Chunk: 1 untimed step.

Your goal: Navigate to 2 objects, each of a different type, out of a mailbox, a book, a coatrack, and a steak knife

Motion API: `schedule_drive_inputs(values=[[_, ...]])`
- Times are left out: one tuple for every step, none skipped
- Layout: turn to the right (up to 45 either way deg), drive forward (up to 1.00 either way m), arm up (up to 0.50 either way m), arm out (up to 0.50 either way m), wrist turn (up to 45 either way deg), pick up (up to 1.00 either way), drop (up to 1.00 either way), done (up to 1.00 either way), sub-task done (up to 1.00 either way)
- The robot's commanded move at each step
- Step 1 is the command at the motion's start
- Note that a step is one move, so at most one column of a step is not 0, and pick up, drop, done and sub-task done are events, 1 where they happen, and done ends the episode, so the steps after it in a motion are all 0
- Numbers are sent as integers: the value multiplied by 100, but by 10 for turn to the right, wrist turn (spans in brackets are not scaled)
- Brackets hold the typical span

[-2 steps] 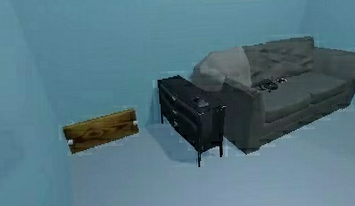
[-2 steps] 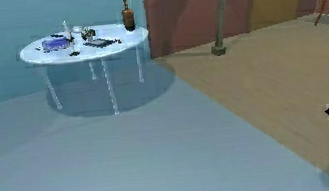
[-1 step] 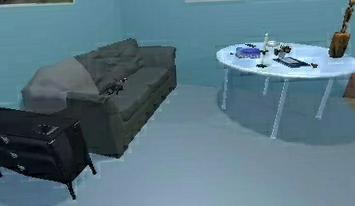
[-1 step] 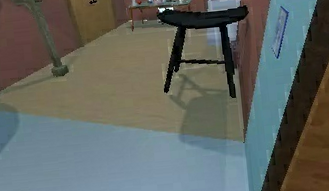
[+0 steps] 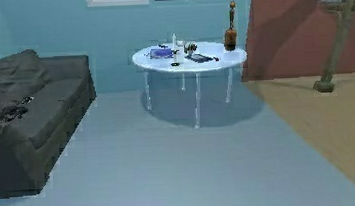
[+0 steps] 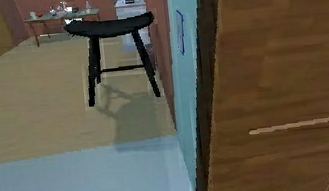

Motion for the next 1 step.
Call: schedule_drive_inputs(values=[[0, 10, 0, 0, 0, 0, 0, 0, 0]])
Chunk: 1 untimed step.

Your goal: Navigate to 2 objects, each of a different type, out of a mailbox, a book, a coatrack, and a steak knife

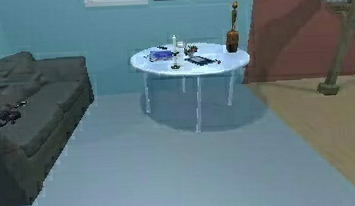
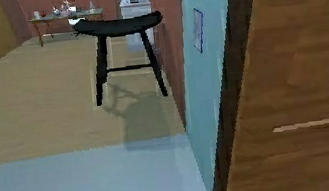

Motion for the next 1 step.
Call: schedule_drive_inputs(values=[[-450, 0, 0, 0, 0, 0, 0, 0, 0]])
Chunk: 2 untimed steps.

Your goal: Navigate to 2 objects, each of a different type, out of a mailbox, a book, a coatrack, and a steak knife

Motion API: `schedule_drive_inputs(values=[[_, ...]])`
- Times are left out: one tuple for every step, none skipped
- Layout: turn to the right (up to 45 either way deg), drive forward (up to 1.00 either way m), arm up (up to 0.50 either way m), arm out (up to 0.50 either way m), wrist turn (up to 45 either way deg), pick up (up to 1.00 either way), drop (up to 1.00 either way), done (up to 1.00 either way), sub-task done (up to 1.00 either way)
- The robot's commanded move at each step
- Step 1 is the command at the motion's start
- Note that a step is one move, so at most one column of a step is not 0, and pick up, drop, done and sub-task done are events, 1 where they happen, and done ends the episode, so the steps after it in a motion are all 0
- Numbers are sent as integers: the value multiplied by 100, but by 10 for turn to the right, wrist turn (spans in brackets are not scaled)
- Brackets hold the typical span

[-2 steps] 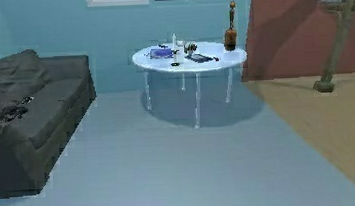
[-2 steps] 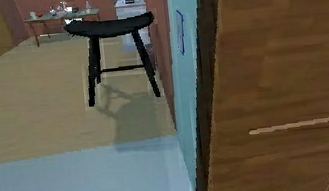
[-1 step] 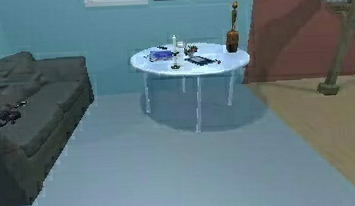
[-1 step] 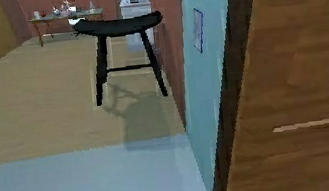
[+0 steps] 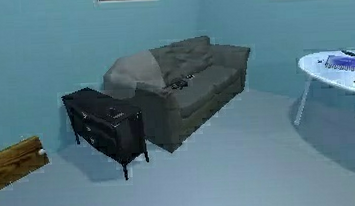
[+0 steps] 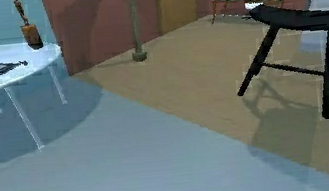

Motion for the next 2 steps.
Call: schedule_drive_inputs(values=[[-390, 0, 0, 0, 0, 0, 0, 0, 0], [0, 100, 0, 0, 0, 0, 0, 0, 0]])
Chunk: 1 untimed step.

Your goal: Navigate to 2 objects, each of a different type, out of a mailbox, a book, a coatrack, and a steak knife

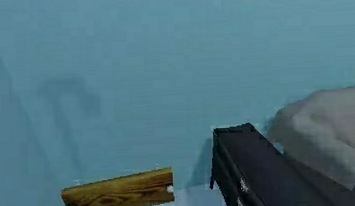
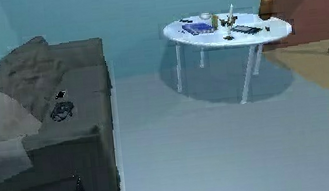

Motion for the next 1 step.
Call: schedule_drive_inputs(values=[[-210, 0, 0, 0, 0, 0, 0, 0, 0]])
